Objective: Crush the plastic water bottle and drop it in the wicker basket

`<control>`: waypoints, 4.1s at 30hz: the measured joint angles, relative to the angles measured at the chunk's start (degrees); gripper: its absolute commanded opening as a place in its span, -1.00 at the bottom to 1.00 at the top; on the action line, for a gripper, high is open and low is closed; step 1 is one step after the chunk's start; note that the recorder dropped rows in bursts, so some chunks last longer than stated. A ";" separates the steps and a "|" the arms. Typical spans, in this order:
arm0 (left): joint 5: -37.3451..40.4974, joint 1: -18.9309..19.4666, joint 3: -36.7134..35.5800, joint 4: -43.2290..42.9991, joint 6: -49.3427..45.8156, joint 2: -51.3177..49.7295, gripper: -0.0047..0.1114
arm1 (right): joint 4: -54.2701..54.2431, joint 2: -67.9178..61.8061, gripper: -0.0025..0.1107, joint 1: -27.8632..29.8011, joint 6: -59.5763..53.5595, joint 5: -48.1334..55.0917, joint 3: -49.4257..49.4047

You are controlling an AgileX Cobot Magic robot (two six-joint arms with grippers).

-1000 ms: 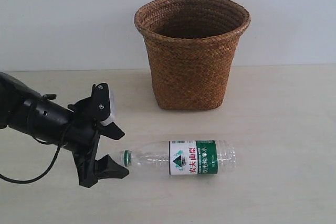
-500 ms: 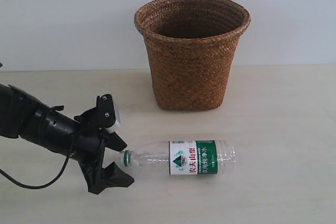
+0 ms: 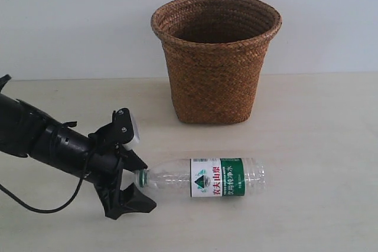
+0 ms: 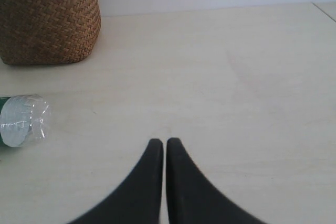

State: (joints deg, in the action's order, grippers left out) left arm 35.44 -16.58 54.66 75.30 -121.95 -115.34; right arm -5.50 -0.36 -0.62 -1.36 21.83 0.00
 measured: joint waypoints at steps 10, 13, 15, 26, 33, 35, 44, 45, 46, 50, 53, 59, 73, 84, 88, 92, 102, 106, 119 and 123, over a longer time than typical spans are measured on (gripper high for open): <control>0.23 0.00 1.05 3.90 0.00 -1.11 0.41 | 0.00 0.00 -0.96 0.00 0.00 0.00 0.00; 0.63 0.00 1.27 4.25 0.00 -1.11 0.25 | 0.00 0.00 -0.96 0.00 0.00 0.00 0.00; 0.83 0.00 1.27 4.25 0.00 -1.11 0.05 | 0.00 0.00 -0.96 0.00 0.00 0.00 0.00; 2.91 0.00 1.27 4.29 0.00 -1.11 -0.84 | 0.00 0.00 -0.96 0.00 0.00 0.00 0.00; 3.91 0.00 1.38 -5.79 0.00 -1.11 -0.84 | 0.00 0.00 -0.96 0.00 0.00 0.00 0.00; 3.91 0.00 1.38 -7.93 0.00 -1.11 -0.84 | 0.00 0.00 -0.96 0.00 0.00 0.00 0.00; 5.67 0.00 2.00 -8.59 0.00 -0.74 -0.84 | 0.00 0.00 -0.96 0.00 -0.11 -24.91 0.00; 6.11 0.00 2.00 -8.59 0.00 -0.28 -0.84 | 0.00 0.00 -0.96 0.00 0.52 -28.83 0.00; 6.60 0.00 2.00 -8.69 0.00 0.13 -0.84 | 0.00 0.00 -0.96 0.00 1.36 -32.68 0.00; 7.24 0.00 2.19 -8.69 0.00 1.51 -0.84 | 0.00 0.12 -0.96 0.00 17.78 -45.56 0.00; 7.28 0.00 2.35 -8.06 0.00 1.65 -0.84 | 0.00 0.12 -0.96 0.00 30.83 -51.61 0.00; 7.28 0.00 2.35 -7.77 0.00 1.65 -0.84 | 3.27 -6.28 -0.96 0.00 37.08 -53.64 5.20; 7.18 0.00 2.35 -9.97 0.00 1.65 -0.85 | 36.35 -49.71 -0.96 0.00 45.24 -53.87 30.78; 5.48 0.00 2.35 -10.79 0.00 0.90 -0.85 | 97.19 -72.00 -0.96 -0.63 94.25 -46.11 45.88; 3.99 0.00 2.39 -10.93 0.00 -0.71 -0.85 | 103.62 -75.23 -0.96 -4.21 98.46 -44.68 47.58; 3.75 0.00 2.39 -10.93 0.00 -1.29 -0.85 | 105.45 -76.39 -0.96 -11.37 94.34 -32.45 47.69; 3.87 0.00 2.39 -10.93 0.00 0.93 -0.85 | 63.12 -86.35 -0.96 -19.76 35.14 15.40 60.08; 4.38 0.00 2.39 -10.93 0.00 1.83 -0.85 | 20.94 -92.68 -0.96 -19.85 -2.49 27.80 71.42; 4.38 0.00 2.39 -10.93 0.00 1.83 -0.85 | -15.05 -99.50 -0.96 -24.40 -29.90 26.25 68.69; 4.38 0.00 2.39 -10.93 0.00 1.83 -0.85 | -14.79 -102.45 -0.96 -25.08 -29.90 23.41 68.57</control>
State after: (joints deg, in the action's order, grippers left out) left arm 39.83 -16.58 57.05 64.37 -121.95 -113.51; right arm -20.29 -102.80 -25.69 -31.26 45.24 68.57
